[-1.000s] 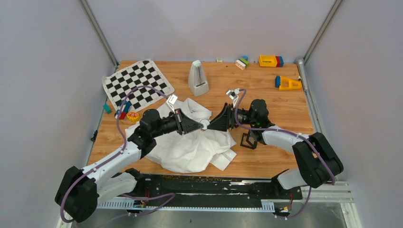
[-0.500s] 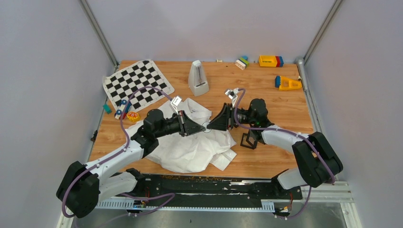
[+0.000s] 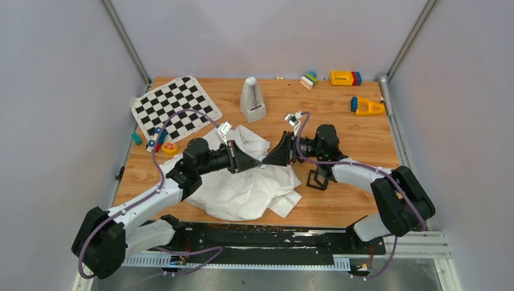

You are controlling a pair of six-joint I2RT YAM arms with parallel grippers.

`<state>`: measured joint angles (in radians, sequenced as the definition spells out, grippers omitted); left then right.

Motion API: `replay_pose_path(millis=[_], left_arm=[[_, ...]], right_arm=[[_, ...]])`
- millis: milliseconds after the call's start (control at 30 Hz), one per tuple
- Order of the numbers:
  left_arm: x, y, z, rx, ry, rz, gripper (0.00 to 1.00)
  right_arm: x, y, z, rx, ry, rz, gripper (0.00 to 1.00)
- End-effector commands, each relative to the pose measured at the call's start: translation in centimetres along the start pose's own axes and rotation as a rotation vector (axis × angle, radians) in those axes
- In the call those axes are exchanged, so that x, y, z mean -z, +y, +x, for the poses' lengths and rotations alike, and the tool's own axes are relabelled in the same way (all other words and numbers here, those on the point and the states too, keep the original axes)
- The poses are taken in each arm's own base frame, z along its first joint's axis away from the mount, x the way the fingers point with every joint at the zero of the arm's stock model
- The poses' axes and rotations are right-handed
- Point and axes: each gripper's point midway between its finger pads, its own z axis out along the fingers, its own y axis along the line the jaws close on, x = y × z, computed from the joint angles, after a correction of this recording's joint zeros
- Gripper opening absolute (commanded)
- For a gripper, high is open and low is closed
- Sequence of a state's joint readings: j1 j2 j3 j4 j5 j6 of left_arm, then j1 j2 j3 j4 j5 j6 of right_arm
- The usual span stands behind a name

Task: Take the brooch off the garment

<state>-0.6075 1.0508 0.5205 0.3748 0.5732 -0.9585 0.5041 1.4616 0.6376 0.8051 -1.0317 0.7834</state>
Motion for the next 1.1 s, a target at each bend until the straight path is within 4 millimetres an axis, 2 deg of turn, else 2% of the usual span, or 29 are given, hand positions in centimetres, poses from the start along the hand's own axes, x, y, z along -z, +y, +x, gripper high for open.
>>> replay_pose_path(millis=[0,200,367,600,933,1000,1067], left_arm=[[0.3,-2.9,-1.8,-0.085,-0.041,0.064,0.0],[0.5,-3.3,-1.9,-0.094,-0.044,0.065,0.0],[0.8,-3.5,-2.1,-0.106,-0.054,0.066,0.0],[0.9,-3.5,-2.0,-0.114,-0.052,0.069,0.0],[1.0,-3.6,-2.0,-0.12,-0.056,0.069,0.0],[1.1,-3.5,-2.0,-0.118,-0.058,0.063,0.0],[1.2,-3.4,-2.0,-0.115,-0.063,0.056,0.0]], right_arm=[[-0.7,0.3,-0.8,0.048,0.005,-0.019,0.29],[-0.9,-0.2,-0.8,0.035,0.011,0.0,0.24],[-1.1,-1.0,-1.0,0.016,0.009,0.033,0.15],[-1.3,-1.8,-1.0,-0.009,0.009,0.069,0.13],[-1.4,-2.8,-1.1,-0.033,0.006,0.116,0.14],[-1.3,-3.1,-1.3,-0.034,-0.005,0.136,0.18],[-1.2,-3.4,-1.4,-0.038,-0.016,0.16,0.26]])
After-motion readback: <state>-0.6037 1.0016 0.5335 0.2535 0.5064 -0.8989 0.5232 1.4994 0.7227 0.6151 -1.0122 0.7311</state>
